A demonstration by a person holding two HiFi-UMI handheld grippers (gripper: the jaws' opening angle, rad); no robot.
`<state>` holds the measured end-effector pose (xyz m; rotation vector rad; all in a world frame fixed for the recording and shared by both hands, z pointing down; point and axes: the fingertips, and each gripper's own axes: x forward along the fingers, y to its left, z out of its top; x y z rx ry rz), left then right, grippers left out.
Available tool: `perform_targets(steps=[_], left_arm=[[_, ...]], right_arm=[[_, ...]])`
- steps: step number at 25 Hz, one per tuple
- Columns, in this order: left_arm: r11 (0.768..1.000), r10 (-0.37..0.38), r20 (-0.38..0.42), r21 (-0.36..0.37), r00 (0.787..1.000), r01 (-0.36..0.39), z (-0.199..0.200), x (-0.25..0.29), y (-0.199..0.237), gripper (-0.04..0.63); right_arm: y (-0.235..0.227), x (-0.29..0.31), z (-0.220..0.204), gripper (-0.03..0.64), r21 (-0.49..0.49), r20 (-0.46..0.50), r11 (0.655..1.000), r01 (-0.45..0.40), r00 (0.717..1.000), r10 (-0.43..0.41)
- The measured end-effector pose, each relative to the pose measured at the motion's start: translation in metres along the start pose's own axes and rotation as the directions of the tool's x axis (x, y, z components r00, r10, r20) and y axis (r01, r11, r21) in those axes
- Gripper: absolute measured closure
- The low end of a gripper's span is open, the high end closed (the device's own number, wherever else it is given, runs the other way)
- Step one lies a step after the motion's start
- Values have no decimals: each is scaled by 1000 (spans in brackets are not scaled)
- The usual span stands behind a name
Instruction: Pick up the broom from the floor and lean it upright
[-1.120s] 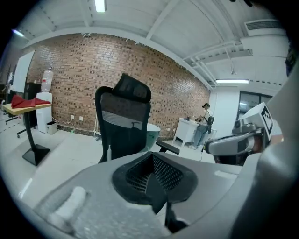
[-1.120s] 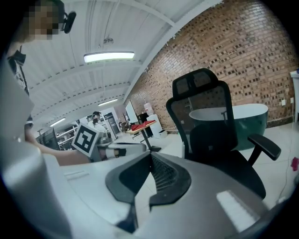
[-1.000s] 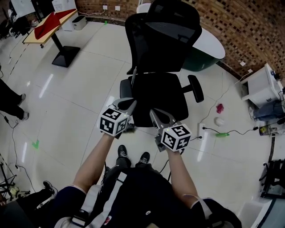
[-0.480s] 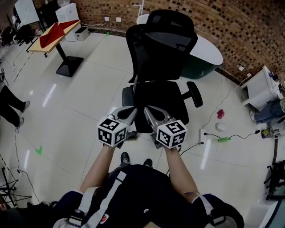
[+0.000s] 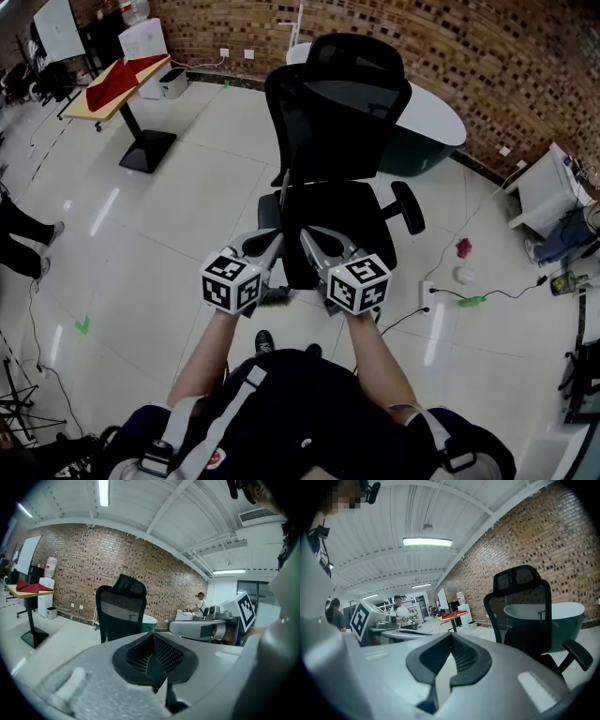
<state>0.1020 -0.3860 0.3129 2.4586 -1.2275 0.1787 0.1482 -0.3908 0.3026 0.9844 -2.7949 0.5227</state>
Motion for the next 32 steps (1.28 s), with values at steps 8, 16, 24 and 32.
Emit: perform_targets(steps=[8,16,24,32], left_arm=[[1000,-1,-3,3,1000,1,3,0,1,594],[1000,5,-10,18,1000,-5,5,0,-1,594],[1000,0,-10,15,1000,1,4,0,-3,594],[1000,-2,-6,24,1000,3,5,0,-2,594]], right_arm=[[-1,-1,5,614,-15,-5,1000,2,1000,-2],[-2,-4,5,614,-17,-1,1000,-2,1000,2],[1,-2,6,614,-15,4,1000,-9,1000,9],[0,-4,5,614,-17,14,1000,3,1000,-2]])
